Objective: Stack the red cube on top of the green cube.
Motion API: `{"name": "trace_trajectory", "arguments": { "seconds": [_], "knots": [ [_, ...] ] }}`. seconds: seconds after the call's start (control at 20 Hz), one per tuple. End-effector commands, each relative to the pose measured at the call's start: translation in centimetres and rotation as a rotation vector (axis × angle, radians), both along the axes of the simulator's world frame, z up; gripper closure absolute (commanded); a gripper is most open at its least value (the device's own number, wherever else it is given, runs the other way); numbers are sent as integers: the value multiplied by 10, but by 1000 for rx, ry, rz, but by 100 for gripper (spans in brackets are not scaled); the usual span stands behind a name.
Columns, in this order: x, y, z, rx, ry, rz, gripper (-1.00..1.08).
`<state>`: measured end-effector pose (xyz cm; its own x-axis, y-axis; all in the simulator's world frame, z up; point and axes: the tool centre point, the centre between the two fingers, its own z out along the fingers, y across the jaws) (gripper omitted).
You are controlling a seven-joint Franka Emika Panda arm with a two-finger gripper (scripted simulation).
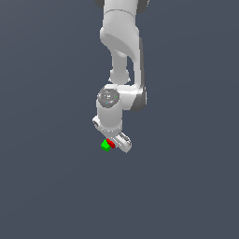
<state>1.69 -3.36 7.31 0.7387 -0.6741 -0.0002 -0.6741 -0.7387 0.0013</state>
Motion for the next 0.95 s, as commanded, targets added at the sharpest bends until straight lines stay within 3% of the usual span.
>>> {"name": "trace_trajectory", "arguments": {
  "seconds": [0.0, 0.4, 0.45, 0.9],
  "knots": [
    [-2, -16, -5, 0, -1, 2, 108],
    [-4, -35, -12, 1, -1, 2, 108],
    [-4, -35, -12, 1, -1, 2, -92],
    [-4, -35, -12, 1, -1, 2, -92]
  ]
}}
